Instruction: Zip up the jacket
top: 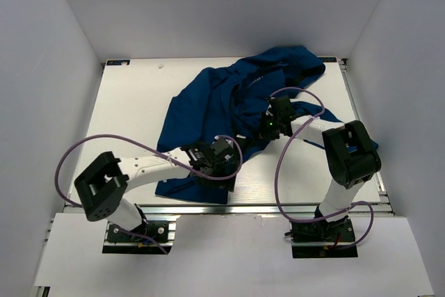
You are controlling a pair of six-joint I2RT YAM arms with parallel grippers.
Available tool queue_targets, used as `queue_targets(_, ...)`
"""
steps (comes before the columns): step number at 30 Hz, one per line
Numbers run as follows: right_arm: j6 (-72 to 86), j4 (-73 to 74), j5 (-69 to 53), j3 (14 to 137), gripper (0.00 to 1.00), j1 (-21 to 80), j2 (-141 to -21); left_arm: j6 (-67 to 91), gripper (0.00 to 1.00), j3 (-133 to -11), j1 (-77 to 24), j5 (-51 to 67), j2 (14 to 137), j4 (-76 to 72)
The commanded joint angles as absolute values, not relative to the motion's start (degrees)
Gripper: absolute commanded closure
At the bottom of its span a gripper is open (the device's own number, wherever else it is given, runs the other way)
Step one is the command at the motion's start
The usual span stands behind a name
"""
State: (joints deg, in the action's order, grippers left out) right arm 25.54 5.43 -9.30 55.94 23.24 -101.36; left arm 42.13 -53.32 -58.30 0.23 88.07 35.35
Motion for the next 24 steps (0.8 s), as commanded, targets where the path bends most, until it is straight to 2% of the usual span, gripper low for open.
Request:
queue_targets(1,24.17,8.44,-6.94,53.7,1.0,22.94,-101.25,43.5,0.02,-54.58,-58.36,-3.77,82.71,39.45)
queue_targets(12,23.64,8.09,-7.12,53.44,1.0,22.85,-100.81,47.37,0.02,-53.27,-58.36,-7.56,85.87,42.2)
queue_targets(17,23.64,7.91,-7.21,53.17,1.0,22.94,-100.72,47.11,0.07,-54.58,-58.8,-6.68,90.43,39.55)
queue_targets(24,23.73,7.47,-5.98,52.21,1.0,22.94,-99.58,51.76,0.12,-57.48,-62.05,-9.75,98.25,44.21)
